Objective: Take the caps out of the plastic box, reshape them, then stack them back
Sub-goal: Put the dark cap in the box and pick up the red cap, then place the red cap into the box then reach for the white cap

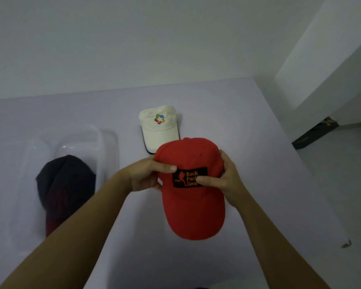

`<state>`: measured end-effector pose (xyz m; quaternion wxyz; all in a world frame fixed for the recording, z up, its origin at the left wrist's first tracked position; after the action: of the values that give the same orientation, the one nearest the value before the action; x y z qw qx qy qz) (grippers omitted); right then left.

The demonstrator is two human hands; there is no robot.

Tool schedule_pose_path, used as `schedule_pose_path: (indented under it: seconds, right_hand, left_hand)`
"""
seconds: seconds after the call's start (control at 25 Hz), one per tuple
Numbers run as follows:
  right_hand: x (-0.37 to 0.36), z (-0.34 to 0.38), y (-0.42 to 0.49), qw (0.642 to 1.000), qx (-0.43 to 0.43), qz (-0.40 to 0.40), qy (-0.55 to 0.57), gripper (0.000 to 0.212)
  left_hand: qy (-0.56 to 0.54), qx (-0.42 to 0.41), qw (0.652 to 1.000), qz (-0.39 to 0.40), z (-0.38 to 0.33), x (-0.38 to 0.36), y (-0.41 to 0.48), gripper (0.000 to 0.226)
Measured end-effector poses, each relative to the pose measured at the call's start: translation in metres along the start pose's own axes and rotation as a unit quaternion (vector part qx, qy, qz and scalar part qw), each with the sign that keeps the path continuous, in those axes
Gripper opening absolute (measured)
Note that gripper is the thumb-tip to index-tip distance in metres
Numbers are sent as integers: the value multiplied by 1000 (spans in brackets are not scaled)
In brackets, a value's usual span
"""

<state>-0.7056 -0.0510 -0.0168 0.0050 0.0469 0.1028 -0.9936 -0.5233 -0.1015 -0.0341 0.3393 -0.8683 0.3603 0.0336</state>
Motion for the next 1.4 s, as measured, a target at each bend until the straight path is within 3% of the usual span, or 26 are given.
schedule_pose_path:
  seconds: [0.2, 0.4, 0.48, 0.6, 0.72, 0.84, 0.96, 1.2, 1.4]
  right_hand:
    - [-90, 47, 16, 997, 71, 34, -12, 67]
    - [-187, 67, 40, 990, 130, 27, -38, 86]
    - [-217, 59, 51, 992, 112, 4, -52, 84]
    - [-250, 21, 61, 998, 12, -59, -31, 49]
    - [-274, -24, 55, 984, -65, -79, -143, 51]
    - [-301, -45, 53, 955, -64, 12, -290, 59]
    - [-324, -54, 64, 921, -92, 85, -370, 82]
    - [-337, -70, 103, 920, -186, 133, -318, 129]
    - [-342, -62, 108, 896, -162, 200, -363, 99]
  left_hand:
    - [8, -64, 997, -33, -35, 61, -73, 84]
    - [78, -151, 982, -82, -75, 138, -158, 74]
    - [107, -181, 971, -117, -91, 171, -193, 74]
    - [139, -215, 952, -170, -104, 222, -233, 69]
    - [159, -243, 933, -210, -110, 260, -252, 64]
    - [162, -265, 922, -230, -110, 279, -253, 52]
    - [160, -267, 917, -250, -104, 291, -245, 43]
    - [132, -265, 913, -279, -101, 313, -227, 31]
    - [105, -264, 919, -273, -94, 320, -208, 38]
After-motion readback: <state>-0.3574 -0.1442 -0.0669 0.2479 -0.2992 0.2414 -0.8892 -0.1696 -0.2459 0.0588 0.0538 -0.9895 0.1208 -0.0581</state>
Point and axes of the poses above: each hand's wrist, its own y-axis towards the middle knuckle, its own x-axis out of the back of the hand, z = x × y, the point moved 5 cm from there along y, towards the middle knuckle, and after that the axes turned 2 degrees about y, right-handed, at the moved point
